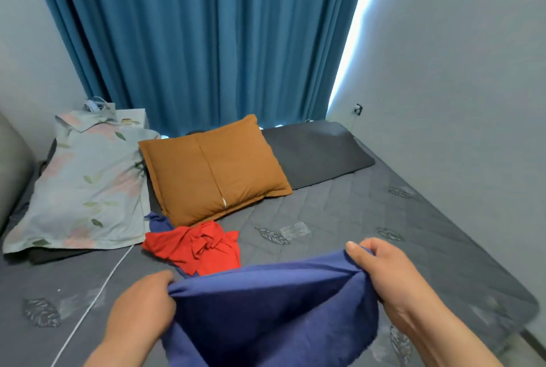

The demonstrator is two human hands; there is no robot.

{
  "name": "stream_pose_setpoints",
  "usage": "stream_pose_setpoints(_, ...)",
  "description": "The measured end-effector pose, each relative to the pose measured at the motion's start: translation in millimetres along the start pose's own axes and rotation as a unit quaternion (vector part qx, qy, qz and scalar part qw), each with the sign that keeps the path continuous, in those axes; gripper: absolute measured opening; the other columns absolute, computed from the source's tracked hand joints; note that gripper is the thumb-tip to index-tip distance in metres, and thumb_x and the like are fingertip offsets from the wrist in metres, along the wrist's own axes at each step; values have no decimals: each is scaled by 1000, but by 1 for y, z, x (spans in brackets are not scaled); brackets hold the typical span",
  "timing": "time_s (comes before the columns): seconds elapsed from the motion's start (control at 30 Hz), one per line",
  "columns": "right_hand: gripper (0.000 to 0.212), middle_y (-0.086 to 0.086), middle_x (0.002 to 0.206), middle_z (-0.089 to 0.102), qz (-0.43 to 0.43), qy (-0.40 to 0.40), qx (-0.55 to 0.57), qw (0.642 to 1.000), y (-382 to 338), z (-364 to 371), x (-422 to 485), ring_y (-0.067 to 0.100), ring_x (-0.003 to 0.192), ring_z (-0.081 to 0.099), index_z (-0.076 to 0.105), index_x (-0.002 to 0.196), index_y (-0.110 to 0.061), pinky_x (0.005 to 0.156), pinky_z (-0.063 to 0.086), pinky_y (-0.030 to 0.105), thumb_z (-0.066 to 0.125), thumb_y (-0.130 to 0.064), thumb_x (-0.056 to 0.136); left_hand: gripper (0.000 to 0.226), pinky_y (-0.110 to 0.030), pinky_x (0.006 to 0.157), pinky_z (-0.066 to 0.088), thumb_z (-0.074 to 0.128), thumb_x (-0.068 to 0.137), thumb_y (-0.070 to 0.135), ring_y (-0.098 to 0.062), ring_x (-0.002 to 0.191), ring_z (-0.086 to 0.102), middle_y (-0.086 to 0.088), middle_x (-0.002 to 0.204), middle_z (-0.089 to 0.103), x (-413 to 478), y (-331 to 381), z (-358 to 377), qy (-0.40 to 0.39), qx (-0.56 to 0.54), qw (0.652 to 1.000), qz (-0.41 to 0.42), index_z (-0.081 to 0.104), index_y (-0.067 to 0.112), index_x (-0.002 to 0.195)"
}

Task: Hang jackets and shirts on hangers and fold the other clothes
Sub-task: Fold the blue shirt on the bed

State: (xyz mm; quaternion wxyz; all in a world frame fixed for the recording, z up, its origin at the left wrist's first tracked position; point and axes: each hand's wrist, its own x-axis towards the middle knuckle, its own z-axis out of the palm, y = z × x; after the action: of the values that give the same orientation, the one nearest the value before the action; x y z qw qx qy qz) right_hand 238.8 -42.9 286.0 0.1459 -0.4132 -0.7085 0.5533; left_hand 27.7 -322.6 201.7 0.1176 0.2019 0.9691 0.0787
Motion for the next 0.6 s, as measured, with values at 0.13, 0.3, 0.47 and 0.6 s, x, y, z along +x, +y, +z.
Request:
stream_pose_setpoints(0.13,12,10,72,51,83,-56,50,994,20,-77,29,18,64,42,56,84,-7,56,30,30,52,-1,94,16,-32,63,40,48,77,3,-25,80,57,-5,84,60,54,40,-10,18,-22,999,34,51,18,76)
stream_pose_setpoints(0.3,11,12,67,55,112,52,33,992,30,-150,89,20,58,47,57,77,-5,53,40,25,59,4,84,22,-31,68,44,50,75,-3,-31,88,62,-15,92,68,125,138,-34,62,-46,990,118,63,14,80)
stream_pose_setpoints(0.47,19,12,64,54,-46,279,-138,949,-26,-216,144,24,60,46,59,69,-4,55,35,31,63,-12,85,36,-33,66,49,46,67,-12,-31,81,61,-6,80,68,166,256,-100,128,-231,948,175,68,15,75)
stream_pose_setpoints(0.6,20,1,64,52,-182,344,-96,916,-75,-260,149,16,59,44,61,70,-13,54,36,29,58,-17,89,34,-49,73,59,47,60,-13,-32,69,66,-15,72,68,185,316,-136,106,-485,849,178,69,11,68)
